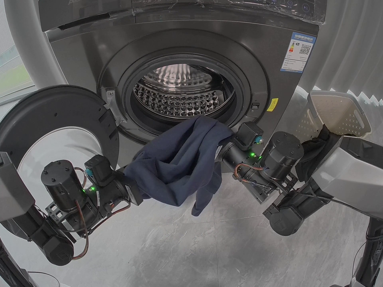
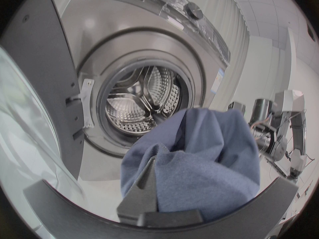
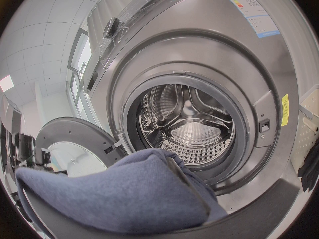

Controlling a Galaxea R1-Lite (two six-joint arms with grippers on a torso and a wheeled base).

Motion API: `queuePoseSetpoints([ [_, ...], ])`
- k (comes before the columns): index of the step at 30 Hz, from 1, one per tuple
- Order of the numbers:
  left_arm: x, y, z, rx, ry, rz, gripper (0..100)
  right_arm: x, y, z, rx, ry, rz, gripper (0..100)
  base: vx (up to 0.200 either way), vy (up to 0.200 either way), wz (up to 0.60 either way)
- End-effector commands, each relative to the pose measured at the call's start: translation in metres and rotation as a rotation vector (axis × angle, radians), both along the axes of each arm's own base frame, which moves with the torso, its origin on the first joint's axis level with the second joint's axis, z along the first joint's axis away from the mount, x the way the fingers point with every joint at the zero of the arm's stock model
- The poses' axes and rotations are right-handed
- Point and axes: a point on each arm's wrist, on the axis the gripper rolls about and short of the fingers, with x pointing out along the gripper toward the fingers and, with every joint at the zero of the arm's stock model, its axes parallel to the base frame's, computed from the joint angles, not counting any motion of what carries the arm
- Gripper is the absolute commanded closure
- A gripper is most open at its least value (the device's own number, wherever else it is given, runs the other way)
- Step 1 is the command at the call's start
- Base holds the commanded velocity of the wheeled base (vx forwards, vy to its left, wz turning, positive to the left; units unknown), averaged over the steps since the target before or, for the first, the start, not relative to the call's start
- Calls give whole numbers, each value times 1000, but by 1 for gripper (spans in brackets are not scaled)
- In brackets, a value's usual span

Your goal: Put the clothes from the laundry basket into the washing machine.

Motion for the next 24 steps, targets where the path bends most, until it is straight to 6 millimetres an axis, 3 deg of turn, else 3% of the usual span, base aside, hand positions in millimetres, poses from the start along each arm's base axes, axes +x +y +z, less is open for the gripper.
queuePoseSetpoints([
  [1, 9, 0, -24, 51, 74, 7, 100, -4, 5, 7, 16, -18, 15, 100, 0, 0, 0],
  [11, 9, 1, -31, 65, 100, -9, 100, -12, 8, 17, 34, -35, 33, 100, 0, 0, 0],
  [12, 7, 2, -34, 79, 111, -12, 0, -12, 8, 18, 36, -38, 33, 100, 0, 0, 0],
  [19, -7, 8, -59, 160, 215, -58, 0, -12, 5, 28, 63, -58, 31, 100, 0, 0, 0],
  [24, -34, 17, -72, 248, 283, -165, 0, -13, 6, 27, 63, -58, 34, 100, 0, 0, 0],
])
